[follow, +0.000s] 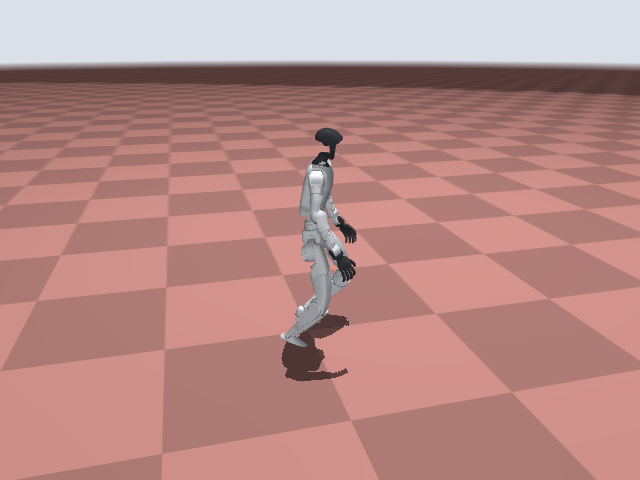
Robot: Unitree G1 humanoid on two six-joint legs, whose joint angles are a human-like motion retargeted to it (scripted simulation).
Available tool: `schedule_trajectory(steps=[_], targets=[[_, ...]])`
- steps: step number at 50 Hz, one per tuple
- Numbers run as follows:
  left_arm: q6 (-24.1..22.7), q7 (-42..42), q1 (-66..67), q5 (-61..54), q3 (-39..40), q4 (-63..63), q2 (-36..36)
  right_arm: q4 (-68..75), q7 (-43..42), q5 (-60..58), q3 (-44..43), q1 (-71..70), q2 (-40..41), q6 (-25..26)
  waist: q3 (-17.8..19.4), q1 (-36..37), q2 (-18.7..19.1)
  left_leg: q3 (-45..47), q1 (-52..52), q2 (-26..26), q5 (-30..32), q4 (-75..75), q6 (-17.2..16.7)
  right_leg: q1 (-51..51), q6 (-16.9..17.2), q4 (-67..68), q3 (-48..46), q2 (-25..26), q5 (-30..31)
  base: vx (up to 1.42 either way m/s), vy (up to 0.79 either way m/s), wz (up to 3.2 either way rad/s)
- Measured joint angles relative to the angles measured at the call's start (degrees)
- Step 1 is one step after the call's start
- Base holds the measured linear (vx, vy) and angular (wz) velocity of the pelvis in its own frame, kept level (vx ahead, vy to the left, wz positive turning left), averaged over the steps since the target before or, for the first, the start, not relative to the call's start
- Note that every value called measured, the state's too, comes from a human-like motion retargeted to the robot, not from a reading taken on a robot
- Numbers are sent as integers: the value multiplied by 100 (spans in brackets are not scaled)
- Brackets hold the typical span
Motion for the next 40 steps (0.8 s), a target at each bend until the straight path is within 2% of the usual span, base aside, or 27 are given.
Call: schedule_trajectory(steps=[5,10,18,25,31,35,38,40], targets=[[-87,-423,42,660,-534,386,-183,272,-98,-295,141,-104,2,-149,21,218,261,-700,-800,241,534,701,-107,140,-145,-498,126,574,273,-3,-10,-11],[-129,-865,147,1087,-1008,361,-155,293,-51,-574,206,19,-34,-121,38,437,340,-1098,-1215,-233,680,662,-236,461,-112,-1069,189,777,590,0,-7,6],[-195,-1143,-31,1139,-1214,-210,158,311,183,-581,194,112,41,-23,-164,665,131,-1088,-1530,-1178,673,-736,-294,755,48,-1788,-80,734,909,7,-2,33],[-419,-900,-309,645,-919,-1362,505,29,369,-112,2,359,131,-33,-432,846,-160,-1086,-1589,-1499,554,-1132,-125,741,193,-1853,-344,673,1001,15,7,29],[-588,-715,-290,-646,-264,-2947,1167,-973,606,853,-529,809,-376,-78,-726,836,-786,-940,-1563,-1928,512,-1665,86,400,378,-1601,-285,333,1385,21,12,26],[-671,-718,-6,-1569,268,-3673,1817,-1945,786,1602,-1126,1248,-1186,-114,-772,651,-1172,-781,-1488,-2337,621,-2027,183,-108,509,-677,-215,-229,1638,16,15,27],[-669,-888,427,-2042,705,-3958,2478,-2931,992,2095,-1811,1699,-2126,-118,-654,361,-1479,-641,-1427,-2928,778,-2341,340,-763,774,516,194,-870,2017,9,17,59],[-653,-1079,848,-2205,1068,-4019,2880,-3709,1081,2270,-2470,2156,-2840,-115,-521,62,-1693,-571,-1432,-3514,950,-2559,499,-1353,1275,1412,839,-1186,2543,2,14,98]])
